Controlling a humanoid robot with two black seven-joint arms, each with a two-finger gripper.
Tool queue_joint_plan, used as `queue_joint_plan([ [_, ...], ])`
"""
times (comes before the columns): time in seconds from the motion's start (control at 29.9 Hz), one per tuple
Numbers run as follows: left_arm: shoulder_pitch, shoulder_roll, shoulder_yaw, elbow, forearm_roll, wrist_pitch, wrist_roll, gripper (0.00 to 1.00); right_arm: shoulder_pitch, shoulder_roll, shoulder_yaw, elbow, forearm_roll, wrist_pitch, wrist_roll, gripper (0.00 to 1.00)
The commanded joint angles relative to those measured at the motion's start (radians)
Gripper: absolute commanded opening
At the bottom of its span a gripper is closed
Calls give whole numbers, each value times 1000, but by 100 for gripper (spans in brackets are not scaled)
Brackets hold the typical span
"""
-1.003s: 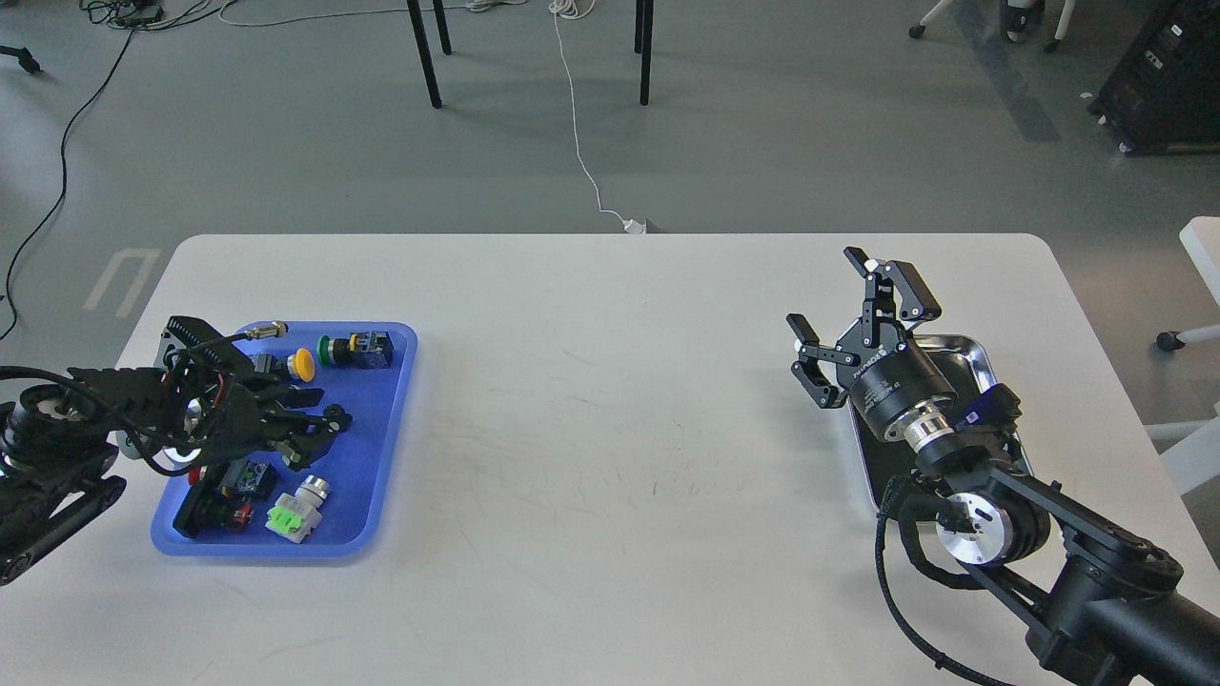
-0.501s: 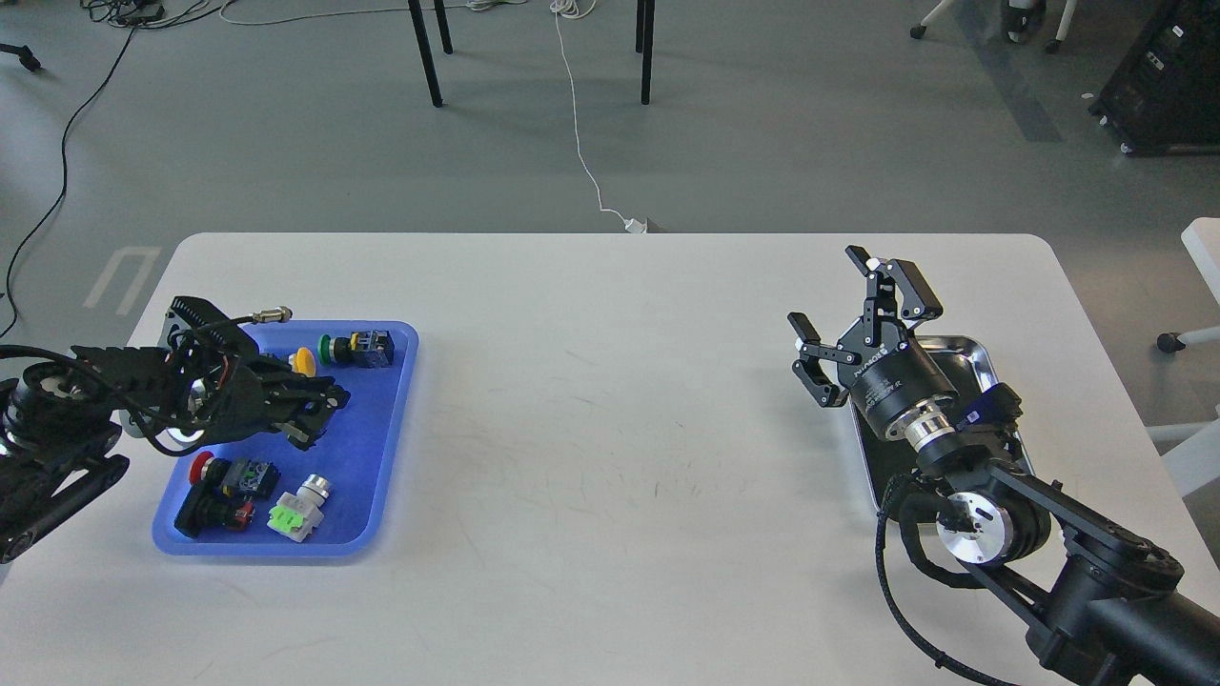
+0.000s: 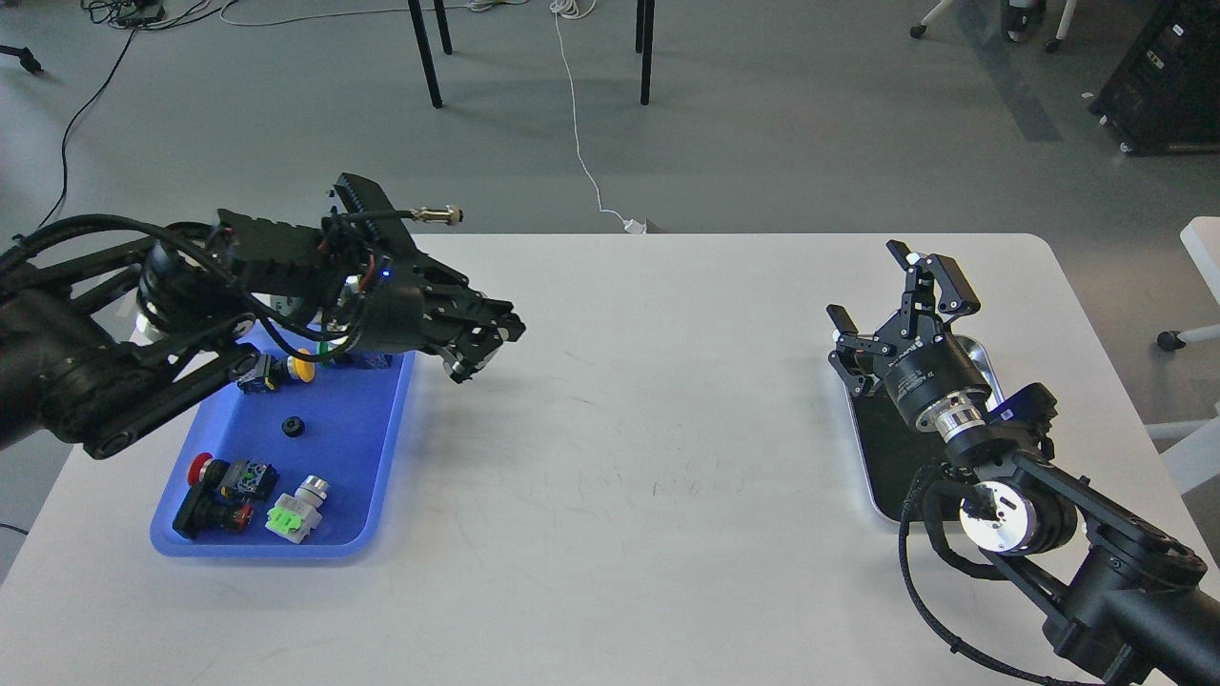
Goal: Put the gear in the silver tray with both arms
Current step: 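Lift the black gear and carry it toward the table center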
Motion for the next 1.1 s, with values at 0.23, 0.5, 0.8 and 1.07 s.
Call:
queue_joint_plan([
  [0.23, -78, -401, 183, 325, 1, -4, 0, 16, -6, -38, 11, -22, 36, 1, 0, 99],
  [0.5, -78, -538, 253, 489, 1, 19, 0, 16, -6, -36, 10, -23, 36, 1, 0, 99],
  [0.8, -62, -538, 269, 512, 1, 32, 0, 21, -15, -36, 10, -23, 35, 1, 0, 99],
  [1.07, -62, -538, 274, 511, 1, 41, 0, 68, -26, -36, 10, -22, 35, 1, 0, 99],
])
